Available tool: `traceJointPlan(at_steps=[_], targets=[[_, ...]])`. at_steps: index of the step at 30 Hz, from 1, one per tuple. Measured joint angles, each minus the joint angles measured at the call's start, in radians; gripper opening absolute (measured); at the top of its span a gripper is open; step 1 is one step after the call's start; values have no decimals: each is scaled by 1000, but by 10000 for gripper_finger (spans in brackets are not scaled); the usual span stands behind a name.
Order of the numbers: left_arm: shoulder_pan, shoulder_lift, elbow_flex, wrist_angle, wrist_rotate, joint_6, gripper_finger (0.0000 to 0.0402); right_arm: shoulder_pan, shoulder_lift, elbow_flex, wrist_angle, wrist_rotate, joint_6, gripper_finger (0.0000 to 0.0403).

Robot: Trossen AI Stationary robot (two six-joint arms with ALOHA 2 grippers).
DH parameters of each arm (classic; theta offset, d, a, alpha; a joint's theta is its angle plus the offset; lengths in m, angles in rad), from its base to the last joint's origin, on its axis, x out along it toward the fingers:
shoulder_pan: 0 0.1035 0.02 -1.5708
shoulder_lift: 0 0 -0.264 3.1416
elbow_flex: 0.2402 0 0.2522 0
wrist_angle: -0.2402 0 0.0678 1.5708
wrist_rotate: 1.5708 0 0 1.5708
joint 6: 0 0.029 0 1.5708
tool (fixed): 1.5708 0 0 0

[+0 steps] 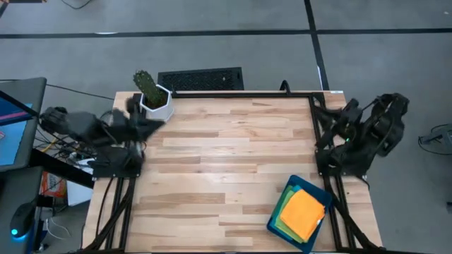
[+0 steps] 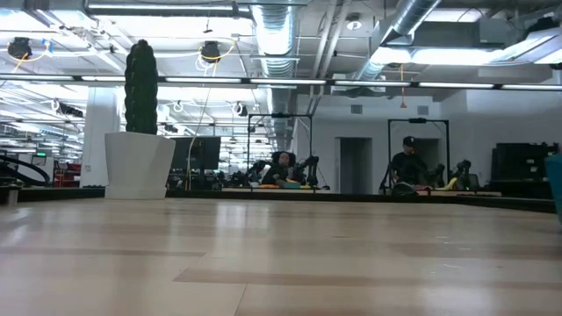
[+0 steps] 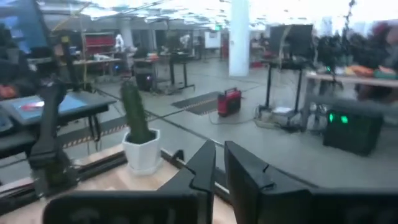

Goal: Fold microfiber towels
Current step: Return to Home Position

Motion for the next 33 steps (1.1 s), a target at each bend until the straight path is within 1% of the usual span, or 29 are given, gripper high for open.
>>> traceJointPlan(at_steps=[2,3,4,6,8,10,12,14,15,16,17,18,19,20,21,22,24,25,26,27,28,30,31,33], targets=[[1,-60,2,-8,-51,-51,0,-15,-54,-4,8,-27,-32,53],[2,-85,2,-20,-49,-57,0,-12,-73,-15,29,-54,-51,46],[4,-108,2,-33,-31,-58,0,0,-84,-34,67,-93,-72,38],[13,-148,0,-79,57,-69,0,37,-101,-96,179,-190,-134,19],[28,-178,-21,-101,206,-96,0,74,-114,-178,341,-235,-228,10],[45,-204,-69,-102,415,-105,0,91,-117,-265,520,-225,-362,15],[65,-214,-133,-39,603,-120,0,80,-114,-340,693,-205,-481,26],[90,-214,-200,64,723,-132,0,52,-112,-401,913,-235,-581,32],[103,-212,-235,110,769,-144,0,38,-101,-436,1081,-269,-657,32],[113,-210,-269,153,815,-162,0,21,-85,-473,1258,-332,-767,29],[123,-208,-302,205,856,-180,0,2,-58,-512,1441,-433,-890,24],[133,-202,-330,252,888,-194,0,-23,-28,-543,1620,-583,-1029,19],[147,-196,-353,286,916,-200,0,-53,5,-561,1757,-745,-1165,13],[166,-191,-371,303,942,-200,0,-89,32,-568,1862,-880,-1288,10],[190,-188,-381,305,956,-200,0,-125,50,-562,1919,-972,-1390,8],[220,-186,-385,300,975,-203,0,-159,56,-557,1921,-998,-1456,8],[295,-174,-386,301,1050,-222,0,-238,26,-562,1862,-950,-1489,16],[343,-171,-384,302,1111,-235,0,-292,-3,-563,1841,-941,-1486,22],[394,-169,-380,295,1185,-248,0,-356,-31,-559,1828,-963,-1474,29],[450,-169,-375,290,1267,-260,0,-421,-55,-555,1798,-1007,-1452,35],[509,-166,-372,296,1348,-268,0,-481,-89,-560,1748,-1072,-1423,38],[618,-165,-370,295,1486,-277,0,-585,-169,-587,1649,-1225,-1368,40],[665,-163,-373,295,1533,-281,0,-636,-210,-603,1637,-1278,-1343,38],[743,-151,-386,295,1589,-276,0,-722,-277,-656,1678,-1343,-1300,30]])
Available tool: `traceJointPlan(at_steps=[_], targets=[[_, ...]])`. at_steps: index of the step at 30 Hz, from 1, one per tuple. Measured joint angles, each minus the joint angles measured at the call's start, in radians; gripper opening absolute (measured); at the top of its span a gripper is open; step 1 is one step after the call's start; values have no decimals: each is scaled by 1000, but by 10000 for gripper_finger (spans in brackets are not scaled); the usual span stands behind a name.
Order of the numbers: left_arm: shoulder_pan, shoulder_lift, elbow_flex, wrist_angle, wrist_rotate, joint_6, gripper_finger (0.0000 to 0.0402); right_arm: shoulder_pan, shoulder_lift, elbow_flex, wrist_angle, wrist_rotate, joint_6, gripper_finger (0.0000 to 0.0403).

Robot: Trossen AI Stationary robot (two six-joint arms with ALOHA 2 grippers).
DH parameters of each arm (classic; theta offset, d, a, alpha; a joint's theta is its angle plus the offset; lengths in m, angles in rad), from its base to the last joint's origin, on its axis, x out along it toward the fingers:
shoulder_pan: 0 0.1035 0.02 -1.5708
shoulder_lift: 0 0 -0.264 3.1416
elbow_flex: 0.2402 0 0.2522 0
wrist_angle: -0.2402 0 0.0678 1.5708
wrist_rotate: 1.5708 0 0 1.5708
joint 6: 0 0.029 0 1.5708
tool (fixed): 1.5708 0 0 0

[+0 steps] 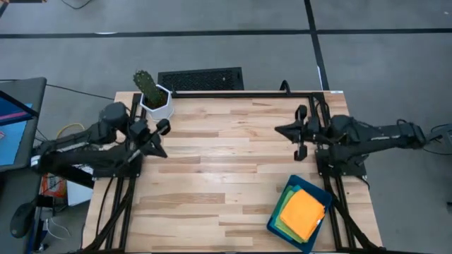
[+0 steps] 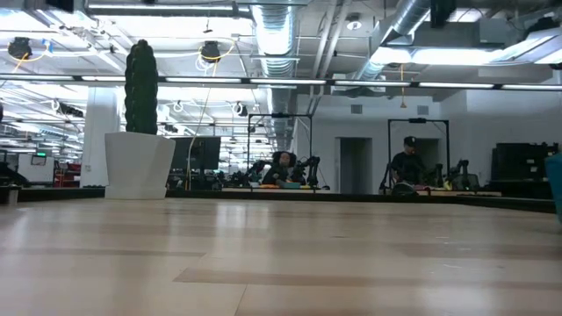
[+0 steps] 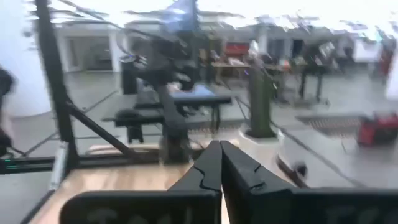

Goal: Fold microfiber towels
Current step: Return to Home Position

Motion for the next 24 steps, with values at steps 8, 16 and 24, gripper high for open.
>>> traceJointPlan(at_steps=[8,16,24], targets=[[116,53,-198,233,82,10,0,-105,-210,-322,161,-37,77,15],[221,69,-444,540,91,-96,0,-153,-370,-557,280,82,79,34],[353,67,-588,792,182,-227,0,-182,-530,-618,163,91,81,20]])
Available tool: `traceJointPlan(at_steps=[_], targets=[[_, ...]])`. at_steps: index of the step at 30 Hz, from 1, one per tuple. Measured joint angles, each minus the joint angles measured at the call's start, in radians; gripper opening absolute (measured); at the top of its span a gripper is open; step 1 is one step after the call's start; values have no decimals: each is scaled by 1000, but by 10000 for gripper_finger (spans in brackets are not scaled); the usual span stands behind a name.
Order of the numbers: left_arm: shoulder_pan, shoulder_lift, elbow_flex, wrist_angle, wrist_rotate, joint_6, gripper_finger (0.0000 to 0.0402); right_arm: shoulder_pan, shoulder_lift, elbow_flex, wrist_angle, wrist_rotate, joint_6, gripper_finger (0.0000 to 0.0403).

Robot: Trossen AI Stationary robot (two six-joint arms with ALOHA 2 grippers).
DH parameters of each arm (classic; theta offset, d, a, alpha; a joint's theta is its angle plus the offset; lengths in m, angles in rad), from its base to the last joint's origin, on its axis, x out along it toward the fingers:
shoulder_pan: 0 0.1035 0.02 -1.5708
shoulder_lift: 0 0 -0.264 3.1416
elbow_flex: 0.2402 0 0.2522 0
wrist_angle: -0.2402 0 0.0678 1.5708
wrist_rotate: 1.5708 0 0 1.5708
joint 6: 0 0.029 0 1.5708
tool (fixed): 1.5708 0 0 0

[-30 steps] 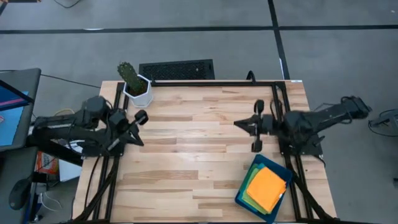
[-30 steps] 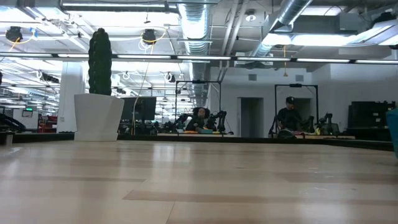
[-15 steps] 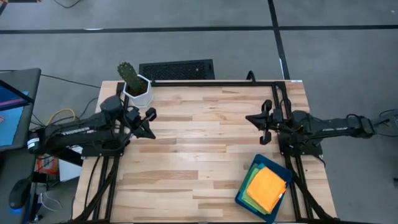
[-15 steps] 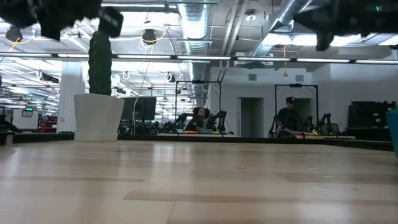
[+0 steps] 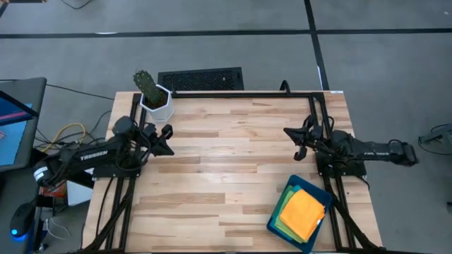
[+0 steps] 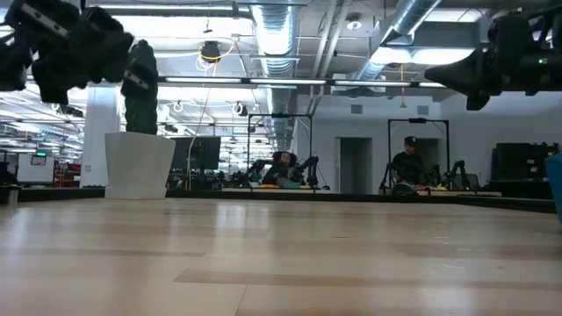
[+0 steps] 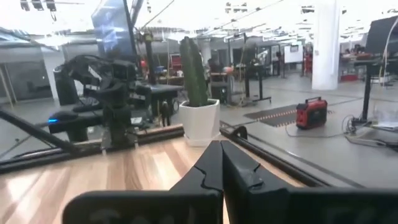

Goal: Fold microfiber towels
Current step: Return to Home Position

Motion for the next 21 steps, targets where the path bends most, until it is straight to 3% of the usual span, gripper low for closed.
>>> traceJointPlan(at_steps=[12,16,21], targets=[[60,0,-45,22,128,13,0,0,-36,0,-125,24,-11,41],[72,0,-45,71,82,-6,0,0,-35,0,-134,23,-11,42],[72,3,-46,4,3,-82,0,0,-35,0,-148,23,-11,42]])
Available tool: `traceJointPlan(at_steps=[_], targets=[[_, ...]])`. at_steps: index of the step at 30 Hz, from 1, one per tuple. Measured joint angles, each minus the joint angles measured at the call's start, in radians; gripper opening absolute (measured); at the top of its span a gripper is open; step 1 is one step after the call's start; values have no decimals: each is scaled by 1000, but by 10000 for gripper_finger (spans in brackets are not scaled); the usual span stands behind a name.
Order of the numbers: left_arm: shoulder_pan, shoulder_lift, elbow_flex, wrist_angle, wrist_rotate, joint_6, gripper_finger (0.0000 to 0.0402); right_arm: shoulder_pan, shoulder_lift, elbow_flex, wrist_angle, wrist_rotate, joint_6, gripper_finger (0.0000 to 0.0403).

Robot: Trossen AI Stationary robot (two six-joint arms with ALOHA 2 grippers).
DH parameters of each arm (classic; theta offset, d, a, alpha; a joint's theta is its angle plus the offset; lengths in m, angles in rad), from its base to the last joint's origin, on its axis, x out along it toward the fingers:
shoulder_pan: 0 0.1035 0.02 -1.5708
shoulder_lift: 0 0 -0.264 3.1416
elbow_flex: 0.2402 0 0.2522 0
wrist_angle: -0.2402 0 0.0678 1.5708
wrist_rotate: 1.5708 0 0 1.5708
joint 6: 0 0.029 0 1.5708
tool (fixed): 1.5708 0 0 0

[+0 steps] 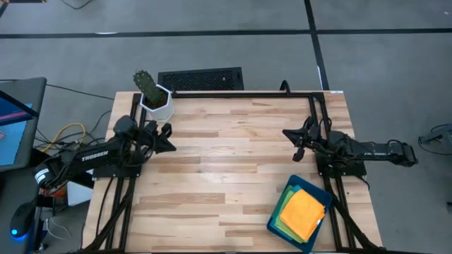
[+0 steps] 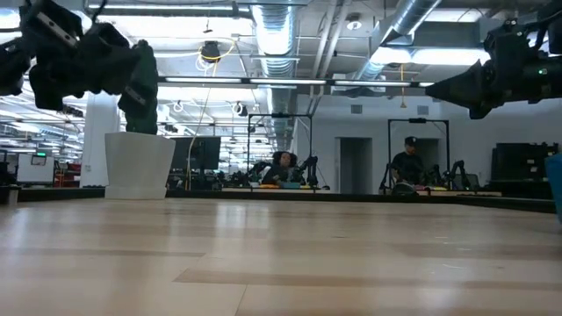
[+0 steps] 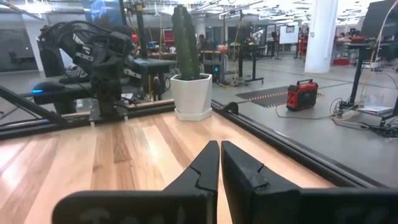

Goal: Fold microfiber towels
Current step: Return to Home Position

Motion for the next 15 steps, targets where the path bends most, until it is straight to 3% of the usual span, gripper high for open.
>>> traceJointPlan(at_steps=[7,9,15], targets=[[-9,0,-1,-144,-137,-8,0,0,0,0,0,0,0,42],[-56,-10,-1,-218,-234,-9,0,0,0,0,0,0,0,42],[-249,-224,-1,-543,-613,-10,0,0,0,0,-7,0,0,43]])
